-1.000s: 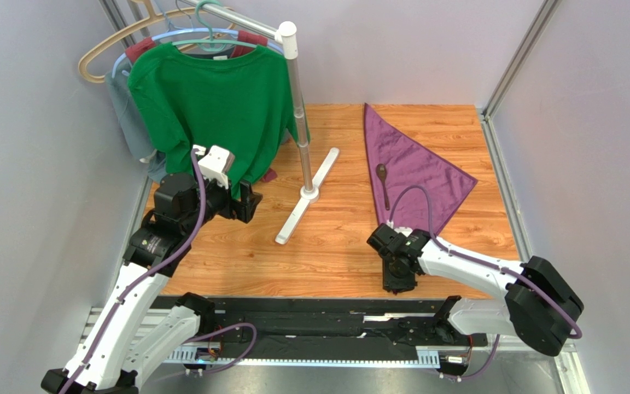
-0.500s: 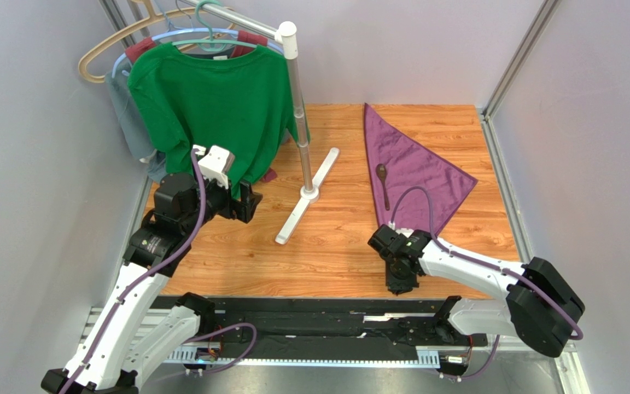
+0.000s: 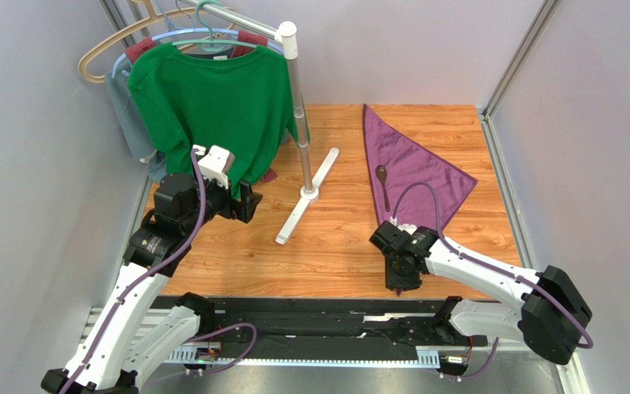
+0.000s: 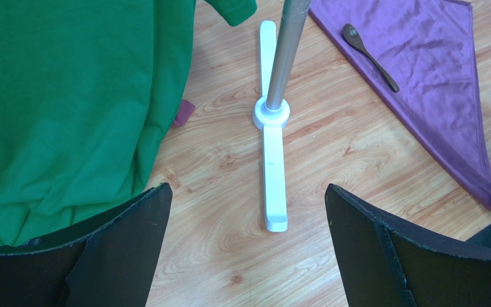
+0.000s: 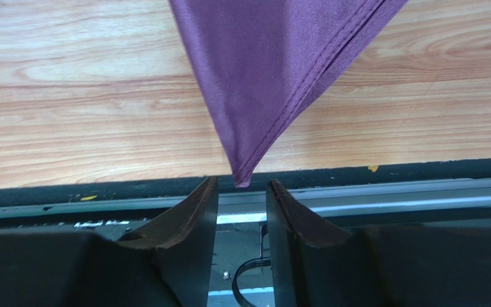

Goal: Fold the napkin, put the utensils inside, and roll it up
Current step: Fold the napkin

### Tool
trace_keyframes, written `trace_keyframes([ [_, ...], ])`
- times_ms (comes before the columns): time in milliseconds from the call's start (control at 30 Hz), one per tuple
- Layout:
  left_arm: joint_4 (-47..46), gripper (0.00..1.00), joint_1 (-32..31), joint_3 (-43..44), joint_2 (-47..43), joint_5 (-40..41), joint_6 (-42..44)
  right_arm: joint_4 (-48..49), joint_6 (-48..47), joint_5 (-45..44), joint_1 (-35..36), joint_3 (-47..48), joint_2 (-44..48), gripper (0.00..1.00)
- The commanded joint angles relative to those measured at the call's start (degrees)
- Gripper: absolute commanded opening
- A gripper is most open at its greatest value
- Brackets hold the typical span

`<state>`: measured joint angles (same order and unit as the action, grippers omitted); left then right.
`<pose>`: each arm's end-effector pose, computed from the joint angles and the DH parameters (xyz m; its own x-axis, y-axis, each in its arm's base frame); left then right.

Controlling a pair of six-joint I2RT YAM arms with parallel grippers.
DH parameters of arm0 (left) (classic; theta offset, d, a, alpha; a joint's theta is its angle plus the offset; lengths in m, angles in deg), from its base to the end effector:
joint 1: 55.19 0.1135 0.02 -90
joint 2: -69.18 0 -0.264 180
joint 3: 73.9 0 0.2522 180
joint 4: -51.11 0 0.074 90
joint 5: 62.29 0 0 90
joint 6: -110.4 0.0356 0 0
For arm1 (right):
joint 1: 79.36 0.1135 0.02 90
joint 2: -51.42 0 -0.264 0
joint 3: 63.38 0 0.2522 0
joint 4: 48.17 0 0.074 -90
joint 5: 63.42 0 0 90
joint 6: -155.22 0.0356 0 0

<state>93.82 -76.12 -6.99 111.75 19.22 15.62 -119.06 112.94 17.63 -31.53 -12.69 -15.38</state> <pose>0.1466 -0.0617 0.3616 -0.3337 0.0394 -0.9419 0.4580 0.8801 -0.1254 0.1142 0.1178 0.1772 -0.9887 -0.0028 -0.1502 0.0071 0.9978 -0.0658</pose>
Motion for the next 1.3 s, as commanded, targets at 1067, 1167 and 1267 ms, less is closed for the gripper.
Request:
trace_keyframes([
  [1067,-1.35,0.99,0.27,-0.41,-0.12,-0.47,-0.23,7.55,-8.26,-0.11,1.03,2.36,-7.72,0.37],
  [1167,-1.26,0.99,0.27,-0.41,-0.03,-0.39,-0.23,7.90,-7.30,0.25,1.03,1.13,-7.29,0.36],
  [1267,-1.35,0.99,0.27,-0.41,0.06,-0.47,-0.23,7.99,-6.42,0.69,1.03,-0.10,-6.67,0.36],
])
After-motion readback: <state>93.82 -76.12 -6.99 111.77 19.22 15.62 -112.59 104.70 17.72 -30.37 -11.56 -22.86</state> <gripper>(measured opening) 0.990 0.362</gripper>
